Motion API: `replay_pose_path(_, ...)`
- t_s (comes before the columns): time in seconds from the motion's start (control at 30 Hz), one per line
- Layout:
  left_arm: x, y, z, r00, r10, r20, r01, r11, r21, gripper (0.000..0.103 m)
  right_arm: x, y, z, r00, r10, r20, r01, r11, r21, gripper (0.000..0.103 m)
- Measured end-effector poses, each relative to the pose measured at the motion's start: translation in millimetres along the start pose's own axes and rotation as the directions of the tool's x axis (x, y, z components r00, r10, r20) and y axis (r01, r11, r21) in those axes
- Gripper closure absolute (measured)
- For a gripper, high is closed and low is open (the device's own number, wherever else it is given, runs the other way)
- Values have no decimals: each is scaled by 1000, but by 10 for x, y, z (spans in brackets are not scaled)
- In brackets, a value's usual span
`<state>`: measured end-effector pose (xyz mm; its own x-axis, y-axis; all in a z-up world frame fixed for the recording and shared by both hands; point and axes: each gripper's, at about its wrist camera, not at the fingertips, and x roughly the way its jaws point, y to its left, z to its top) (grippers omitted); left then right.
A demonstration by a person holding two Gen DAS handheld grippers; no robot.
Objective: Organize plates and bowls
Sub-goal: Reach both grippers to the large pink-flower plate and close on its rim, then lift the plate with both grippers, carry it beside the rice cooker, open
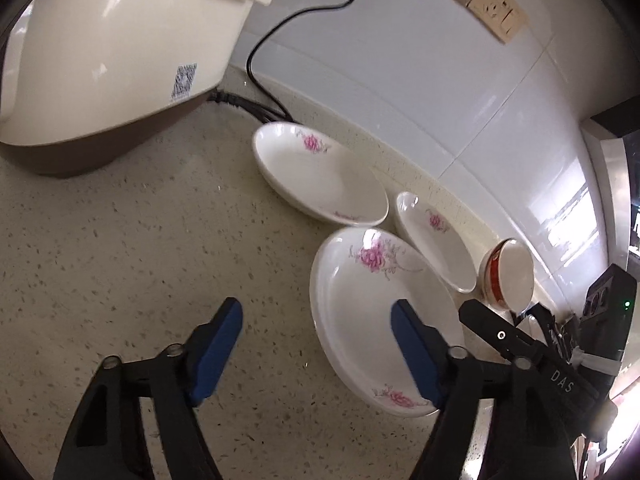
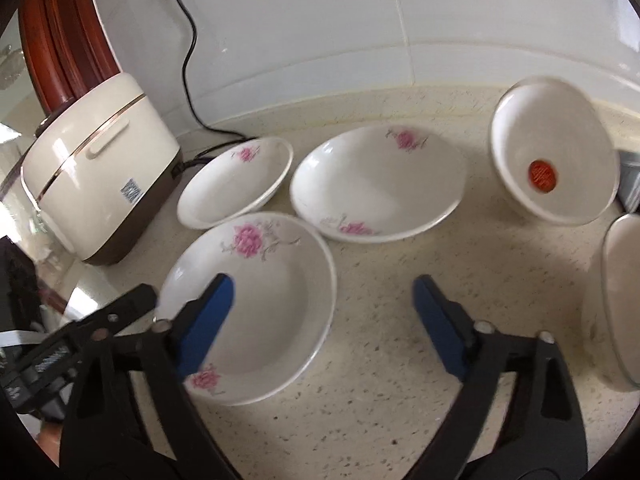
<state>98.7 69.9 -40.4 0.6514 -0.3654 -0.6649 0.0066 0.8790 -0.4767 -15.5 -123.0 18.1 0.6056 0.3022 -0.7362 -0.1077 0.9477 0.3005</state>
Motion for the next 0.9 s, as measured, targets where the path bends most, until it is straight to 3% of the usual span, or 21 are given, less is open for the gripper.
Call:
replay_pose_path(0.1,-3,-22,-6,1000,-4,3,4,1000,17,36,15,19,-16,1000,-9,-9,9,1000,-13,20)
replay_pose_path(0.17,27,-48,-12,1000,-4,-8,4,1000,31,48,49,21,-24,1000,-4,-20,4,1000,-14,25)
replay_pose_path(0.33,74,-80,-18,1000,3,-14,-2,999,51,52,109,15,-29,998,15,-57,-15,1000,-4,43)
replay_pose_path(0.43,99,-111,-25,1000,8,-23,-6,998,69,54,136,21,-40,997,27,-74,-27,1000,-3,48)
replay_pose_path(0.5,122,-133,-30,1000,8,-29,-6,997,79,60,135,42,-40,997,16,-76,-18,1000,-16,52)
replay_pose_path(0.57,132,-161,-49,999,11,-36,-8,995,96,74,141,51,-48,997,19,-79,-21,1000,-21,62)
replay_pose_path(0.6,136,-168,-56,999,13,-41,-8,994,106,78,148,53,-53,996,19,-82,-21,999,-24,72)
replay_pose_path(0.73,136,-206,-78,998,46,-31,-41,990,132,81,143,80,-67,997,-10,-77,6,999,-49,78)
replay_pose_path(0.9,114,-184,-80,998,50,-35,-45,991,125,85,130,82,-74,997,-12,-76,8,999,-52,79)
